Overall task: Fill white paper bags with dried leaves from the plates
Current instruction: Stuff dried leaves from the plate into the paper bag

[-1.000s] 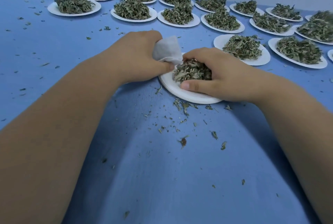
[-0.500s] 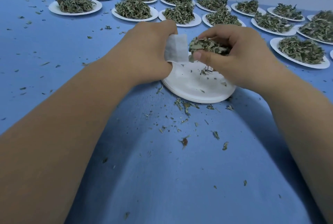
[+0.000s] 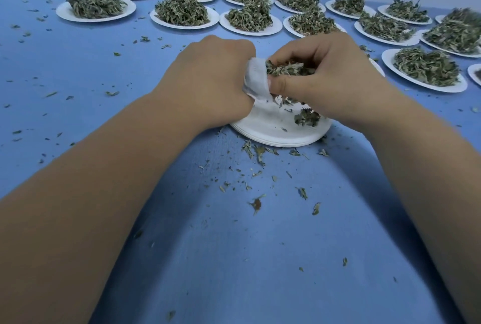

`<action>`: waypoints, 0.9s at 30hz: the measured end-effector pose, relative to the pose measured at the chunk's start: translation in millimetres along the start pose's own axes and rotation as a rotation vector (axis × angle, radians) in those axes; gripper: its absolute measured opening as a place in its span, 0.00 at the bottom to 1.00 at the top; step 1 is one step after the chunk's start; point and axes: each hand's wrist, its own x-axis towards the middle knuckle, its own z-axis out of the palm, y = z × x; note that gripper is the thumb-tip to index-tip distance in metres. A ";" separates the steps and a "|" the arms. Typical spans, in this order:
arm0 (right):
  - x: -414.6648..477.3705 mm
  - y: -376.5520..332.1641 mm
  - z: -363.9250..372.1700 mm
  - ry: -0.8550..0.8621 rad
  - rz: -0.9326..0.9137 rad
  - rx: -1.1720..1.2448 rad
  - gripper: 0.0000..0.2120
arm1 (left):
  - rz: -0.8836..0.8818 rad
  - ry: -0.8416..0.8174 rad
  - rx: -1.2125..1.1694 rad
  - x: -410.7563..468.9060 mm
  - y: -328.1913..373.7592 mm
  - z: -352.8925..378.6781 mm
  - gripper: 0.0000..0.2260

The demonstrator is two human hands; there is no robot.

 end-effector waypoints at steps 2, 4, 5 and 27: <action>2.1 1.7 1.8 0.041 0.018 -0.040 0.09 | 0.022 0.002 0.016 -0.2 2.3 2.3 0.11; 4.8 3.0 4.4 0.067 0.043 -0.067 0.10 | 0.044 -0.004 0.019 -0.4 3.8 3.9 0.12; 5.7 3.2 6.0 0.073 0.046 -0.089 0.09 | 0.055 -0.006 0.014 -0.5 4.4 4.6 0.12; 6.8 1.5 7.5 0.014 0.006 0.126 0.13 | 0.028 0.014 0.068 1.8 6.0 5.6 0.15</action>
